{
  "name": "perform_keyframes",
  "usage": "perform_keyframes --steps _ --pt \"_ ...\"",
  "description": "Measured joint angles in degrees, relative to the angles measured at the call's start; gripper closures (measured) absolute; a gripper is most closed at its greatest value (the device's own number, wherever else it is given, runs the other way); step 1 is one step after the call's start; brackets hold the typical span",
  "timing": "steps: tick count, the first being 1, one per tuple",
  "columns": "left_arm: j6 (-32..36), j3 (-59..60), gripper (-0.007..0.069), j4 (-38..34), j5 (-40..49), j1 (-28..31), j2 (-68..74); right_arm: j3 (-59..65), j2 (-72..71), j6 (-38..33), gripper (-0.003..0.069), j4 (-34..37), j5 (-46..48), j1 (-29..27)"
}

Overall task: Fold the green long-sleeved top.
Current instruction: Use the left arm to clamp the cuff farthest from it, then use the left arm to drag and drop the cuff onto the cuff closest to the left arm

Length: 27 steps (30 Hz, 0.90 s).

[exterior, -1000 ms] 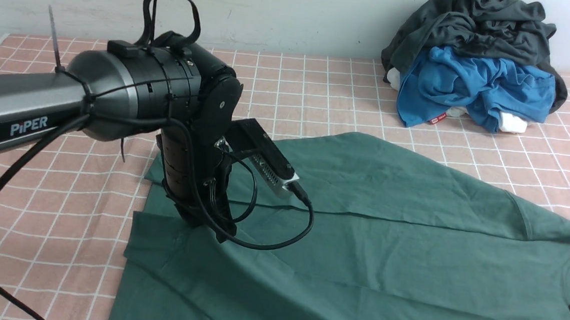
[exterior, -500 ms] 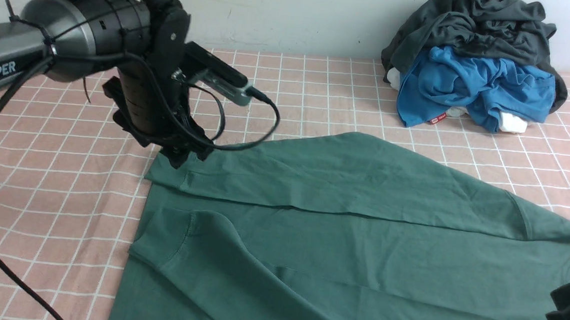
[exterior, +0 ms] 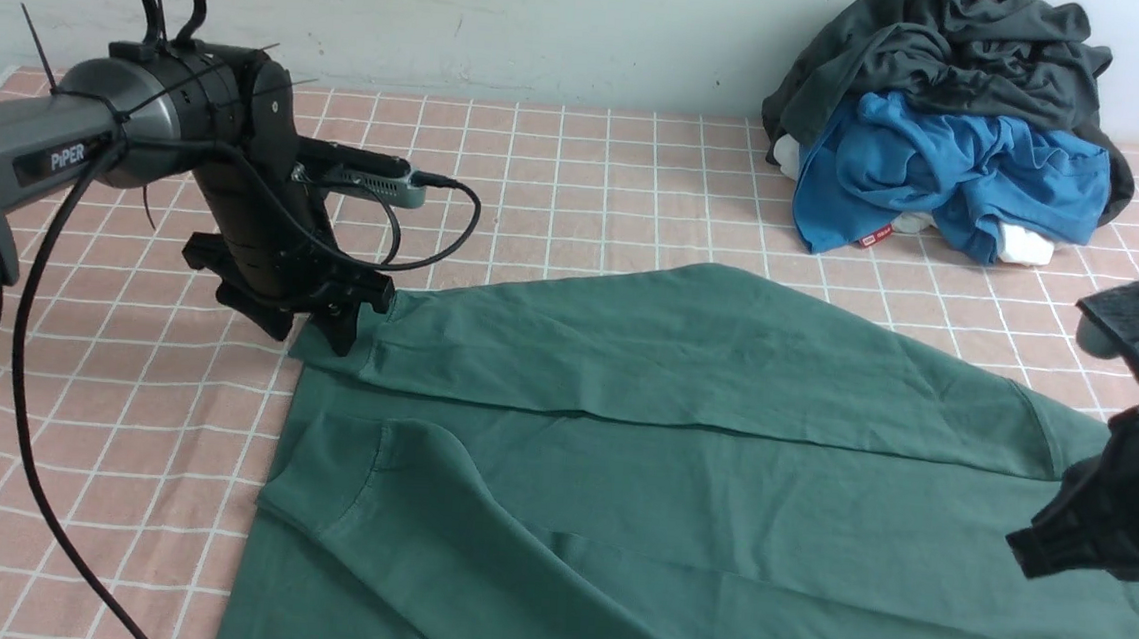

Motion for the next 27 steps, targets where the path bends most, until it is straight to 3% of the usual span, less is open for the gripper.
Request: perform_keyframes --steps 3,10,12,20,24,27 --pt "0.96 -0.11 0.0293 -0.70 -0.02 0.00 0.07 -1.09 0.52 0.00 0.0673 0.00 0.00 0.00" --pt "1.87 -1.95 0.0564 -0.97 1.24 0.00 -1.06 -1.77 0.86 0.00 0.0673 0.00 0.33 0.00" --pt "1.94 -2.71 0.0596 -1.04 1.97 0.00 -1.84 -1.77 0.86 0.00 0.0673 0.00 0.47 0.00" --pt "1.94 -3.25 0.0598 -1.75 5.21 0.00 -3.41 -1.82 0.86 0.00 0.0673 0.00 0.47 0.00" --pt "1.94 -2.02 0.0598 -6.16 9.74 -0.05 -6.80 -1.82 0.86 -0.08 0.0673 0.00 -0.26 0.00" --pt "2.12 3.96 0.0598 -13.83 10.62 0.00 -13.80 -1.82 0.86 -0.39 0.0673 0.00 -0.81 0.00"
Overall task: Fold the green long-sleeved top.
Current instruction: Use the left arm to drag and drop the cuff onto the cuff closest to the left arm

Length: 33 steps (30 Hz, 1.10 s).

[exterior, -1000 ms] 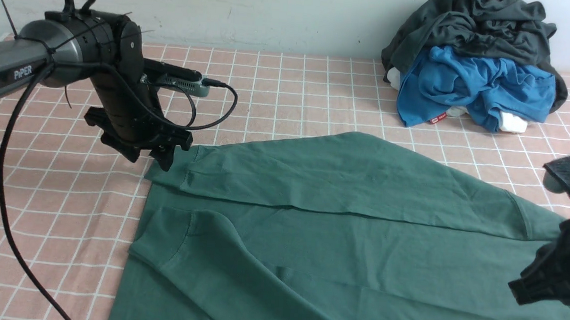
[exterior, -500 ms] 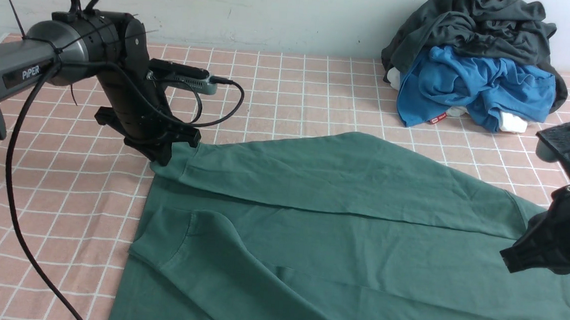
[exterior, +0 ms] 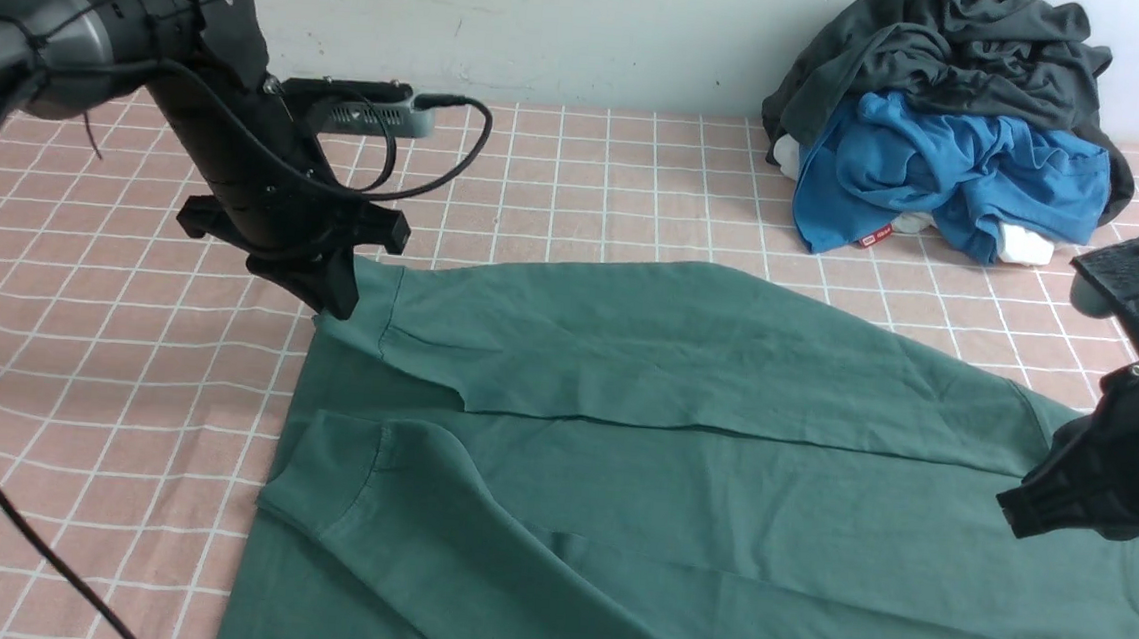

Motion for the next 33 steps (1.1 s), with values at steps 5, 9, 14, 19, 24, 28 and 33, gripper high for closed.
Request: perform_keyframes --steps 5,9,14,19,24,28,33 --pt "1.38 13.97 0.0598 -5.61 -3.58 -0.06 -13.67 0.00 0.00 -0.03 0.0673 0.00 0.00 0.00" --pt "1.27 27.01 0.0598 -7.50 -6.79 -0.06 -26.98 0.00 -0.21 -0.07 0.0673 0.95 0.00 0.00" --pt "0.10 38.10 0.0598 -11.71 -10.61 -0.06 -39.11 0.00 -1.58 -0.75 0.0673 2.70 -0.27 0.00" --pt "-0.20 50.93 0.0598 -13.17 -11.82 -0.06 -47.97 0.00 -1.91 -2.46 0.0673 5.03 -0.36 0.00" --pt "-0.03 60.85 0.0583 -11.34 -12.27 -0.06 -48.83 0.00 -1.91 -3.46 0.0673 6.57 0.80 0.00" --pt "1.19 64.69 0.0524 -9.11 -13.85 -0.06 -48.83 0.00 -1.93 -3.52 0.0673 7.53 3.75 0.00" --pt "7.14 65.73 0.0307 -7.79 -13.61 -0.06 -48.83 0.00 -3.98 -4.07 0.0673 8.30 11.67 4.14"
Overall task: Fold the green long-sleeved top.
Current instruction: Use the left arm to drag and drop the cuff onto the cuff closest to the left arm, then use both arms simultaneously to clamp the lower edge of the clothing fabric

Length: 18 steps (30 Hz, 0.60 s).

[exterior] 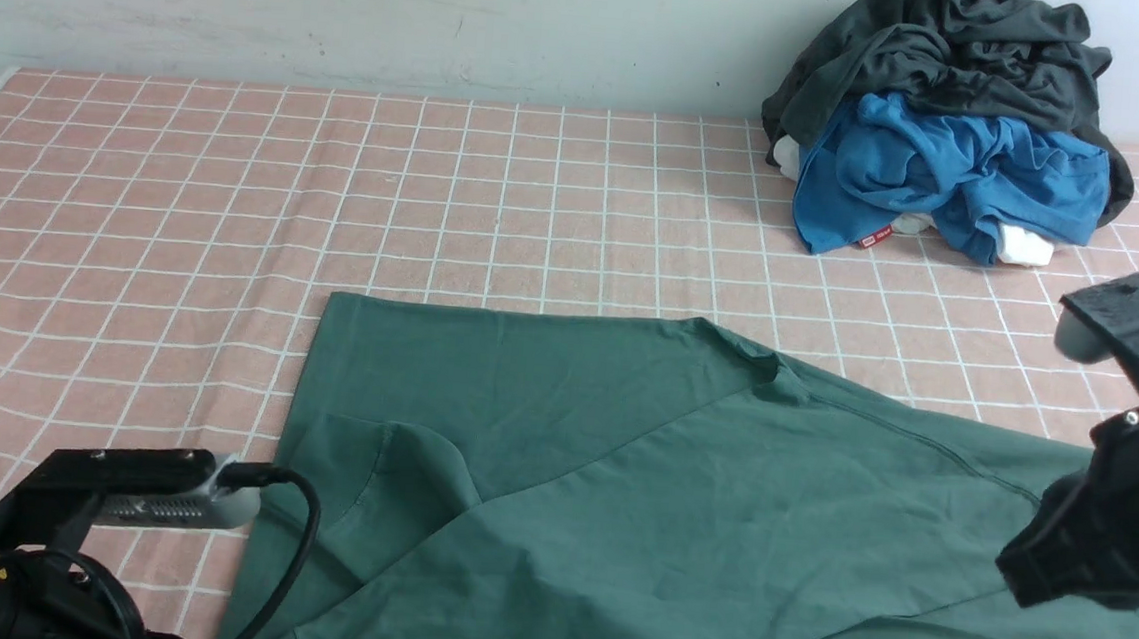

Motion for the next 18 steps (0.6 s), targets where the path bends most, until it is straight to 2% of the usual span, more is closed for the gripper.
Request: perform_keyframes --steps 3,5,8,11,13,15,18 --pt "4.55 0.00 0.0211 -0.12 2.18 -1.12 0.00 0.00 -1.75 -0.30 0.0673 0.26 4.77 4.77" --pt "8.80 -0.11 0.0159 -0.72 4.71 -5.12 -0.05 0.00 -3.80 -0.31 0.0673 0.40 6.22 8.71" --pt "13.27 -0.13 0.0148 0.65 6.96 -14.70 -0.18 0.05 -7.06 0.96 0.0673 0.63 6.43 13.22" --pt "15.17 -0.13 0.0146 6.90 9.59 -25.24 -0.23 0.05 -10.84 2.35 0.0673 0.85 6.74 15.90" --pt "15.10 -0.13 0.0146 10.35 10.00 -29.50 -0.29 0.05 -11.97 2.77 0.0673 0.85 6.91 16.40" --pt "14.98 0.60 0.0146 16.67 8.77 -37.35 -0.29 0.05 -14.39 3.15 0.0673 0.85 7.28 16.55" --pt "14.91 2.15 0.0146 19.11 5.78 -42.77 0.28 0.05 -15.97 3.20 0.0673 0.62 7.32 16.55"
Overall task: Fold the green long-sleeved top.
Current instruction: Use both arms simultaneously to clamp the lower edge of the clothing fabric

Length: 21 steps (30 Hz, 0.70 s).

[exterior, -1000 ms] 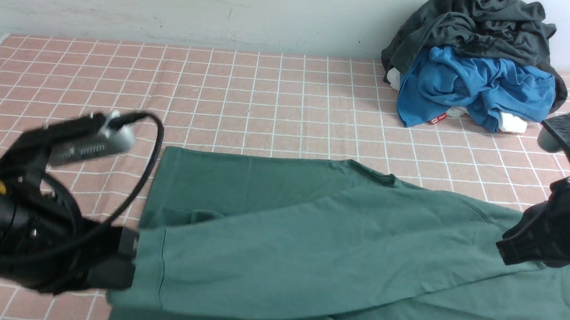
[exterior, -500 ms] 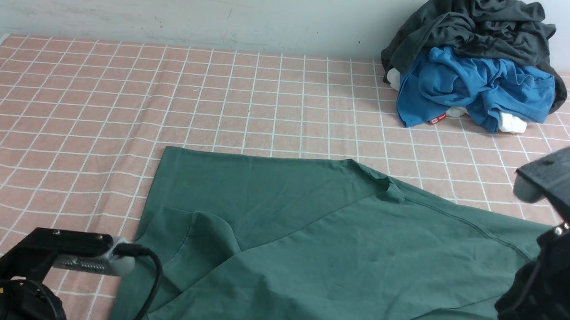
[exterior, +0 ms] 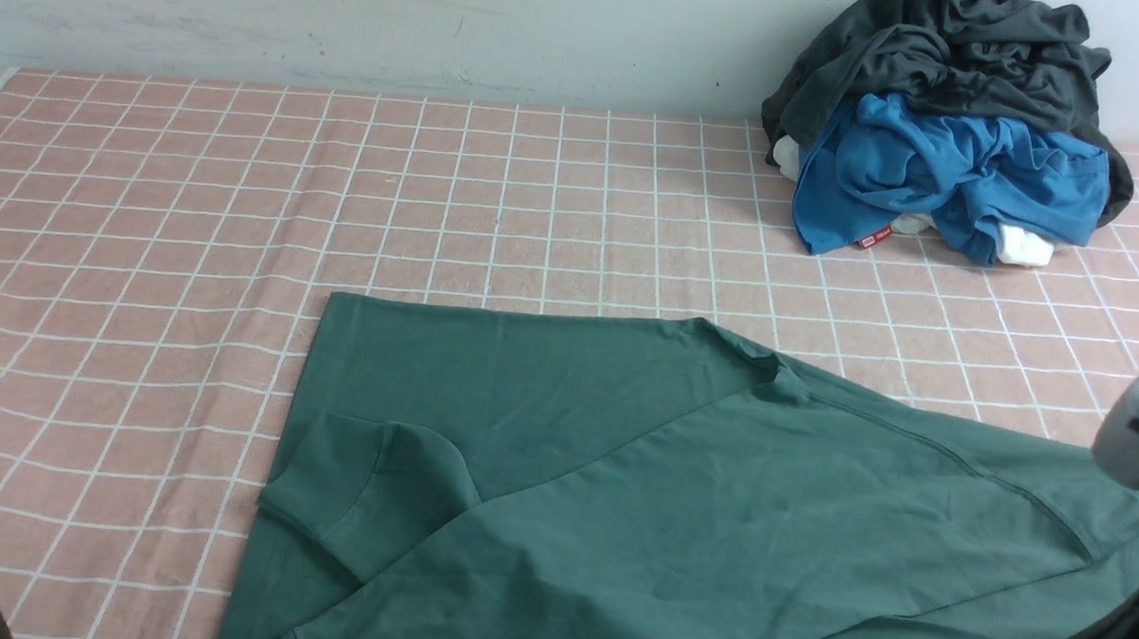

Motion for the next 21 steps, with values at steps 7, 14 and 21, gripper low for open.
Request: perform_keyframes --steps 7,14,21 --pt "-3.15 0.55 0.0146 1.28 -6.55 -7.60 7.48 0.00 -0.77 0.12 0.0673 -0.10 0.31 0.00" --pt "-13.83 0.30 0.0146 0.88 -14.12 -7.60 13.69 0.00 -0.77 0.18 0.0673 -0.10 0.37 0.00" --pt "-14.16 -0.80 0.0146 0.02 -11.65 -7.60 15.21 0.00 -0.77 0.18 0.0673 -1.37 0.37 0.00"
